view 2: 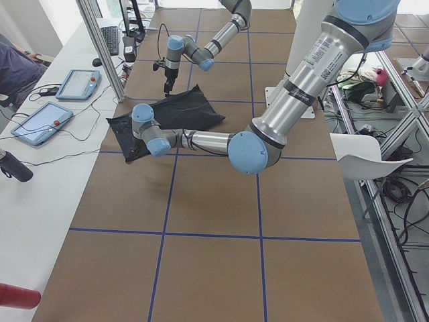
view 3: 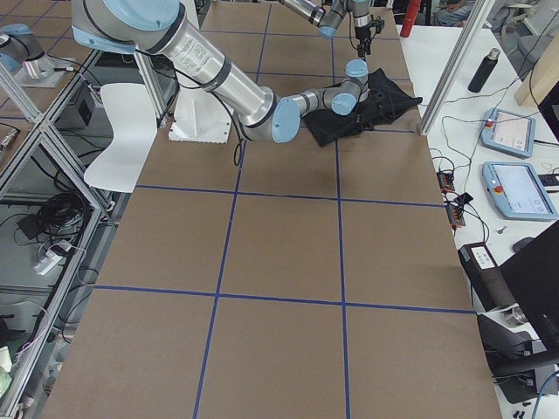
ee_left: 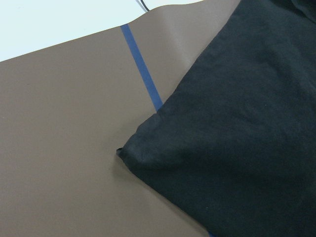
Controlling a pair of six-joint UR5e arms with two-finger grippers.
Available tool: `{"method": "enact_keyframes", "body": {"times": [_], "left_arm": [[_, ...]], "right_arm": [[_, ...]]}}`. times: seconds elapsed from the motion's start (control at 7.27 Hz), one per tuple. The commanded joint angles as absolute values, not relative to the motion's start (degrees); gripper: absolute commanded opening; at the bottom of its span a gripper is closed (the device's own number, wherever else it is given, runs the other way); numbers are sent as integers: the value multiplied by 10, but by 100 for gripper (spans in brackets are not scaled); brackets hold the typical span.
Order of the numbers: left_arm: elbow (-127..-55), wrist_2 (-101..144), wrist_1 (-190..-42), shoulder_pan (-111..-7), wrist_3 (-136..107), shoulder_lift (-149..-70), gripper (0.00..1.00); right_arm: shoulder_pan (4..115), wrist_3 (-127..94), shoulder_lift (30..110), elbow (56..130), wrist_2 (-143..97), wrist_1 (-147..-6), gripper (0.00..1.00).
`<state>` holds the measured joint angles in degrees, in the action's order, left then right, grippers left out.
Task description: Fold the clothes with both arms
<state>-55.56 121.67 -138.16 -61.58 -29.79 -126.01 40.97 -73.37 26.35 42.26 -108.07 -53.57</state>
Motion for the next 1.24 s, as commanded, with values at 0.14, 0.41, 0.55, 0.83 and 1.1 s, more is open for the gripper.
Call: {"method": "enact_keyframes", "body": {"times": [0.14,0.41,0.55,0.83,1.1], "left_arm": [[-555,1216,-1383,-613,-310,-1259,100],[-555,1216,-1383,-613,-311,-1259,100],[-555,1216,-1383,-613,-311,-1259,100],[-555,1216,-1383,-613,-311,-1259,100],[-554,1216,-1383,-613,-311,-1259,100]], "right_arm": [[401,-737,266,420,-1068,-538,65],[401,-735,265,421,-1065,-539,60],[401,-735,266,421,-1065,-541,50],[401,-731,267,420,-1065,-542,40],[403,-730,267,421,-1063,-541,0]]}}
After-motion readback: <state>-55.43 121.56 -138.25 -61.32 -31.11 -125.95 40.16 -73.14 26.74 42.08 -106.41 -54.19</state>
